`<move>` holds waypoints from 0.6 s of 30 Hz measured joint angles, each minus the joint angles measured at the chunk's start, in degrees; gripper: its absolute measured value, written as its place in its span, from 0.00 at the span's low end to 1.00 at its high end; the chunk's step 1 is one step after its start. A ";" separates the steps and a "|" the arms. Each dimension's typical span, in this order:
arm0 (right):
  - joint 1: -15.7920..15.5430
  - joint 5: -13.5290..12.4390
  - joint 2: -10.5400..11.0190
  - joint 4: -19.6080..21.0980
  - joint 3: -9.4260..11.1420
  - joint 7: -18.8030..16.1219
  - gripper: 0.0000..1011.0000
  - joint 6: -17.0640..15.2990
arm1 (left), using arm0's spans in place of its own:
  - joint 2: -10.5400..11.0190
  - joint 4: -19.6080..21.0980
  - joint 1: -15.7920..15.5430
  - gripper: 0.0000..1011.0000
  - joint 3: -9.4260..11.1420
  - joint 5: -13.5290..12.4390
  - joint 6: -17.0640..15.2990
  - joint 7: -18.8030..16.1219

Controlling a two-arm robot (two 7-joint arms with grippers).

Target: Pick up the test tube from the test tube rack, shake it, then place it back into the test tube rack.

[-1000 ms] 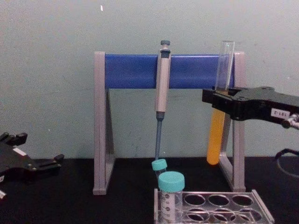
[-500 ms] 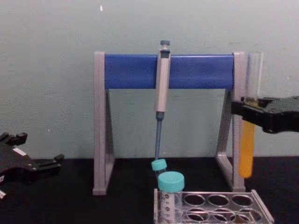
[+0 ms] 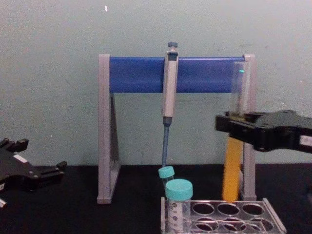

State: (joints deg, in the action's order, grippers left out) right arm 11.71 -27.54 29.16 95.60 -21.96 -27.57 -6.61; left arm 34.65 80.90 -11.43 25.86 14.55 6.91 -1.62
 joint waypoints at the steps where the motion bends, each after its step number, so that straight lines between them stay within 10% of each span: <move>1: 0.54 0.00 -0.32 -0.49 -0.40 -0.22 0.23 0.13 | 0.00 0.00 0.00 0.99 0.00 0.00 0.00 0.00; 18: 7.22 3.37 -5.73 -8.71 -2.68 3.28 0.23 4.22 | 0.00 0.00 0.00 0.99 0.00 0.00 0.00 0.00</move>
State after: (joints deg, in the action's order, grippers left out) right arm 18.92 -24.17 23.42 86.89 -24.64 -24.29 -2.40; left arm 34.65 80.90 -11.43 25.86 14.55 6.91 -1.62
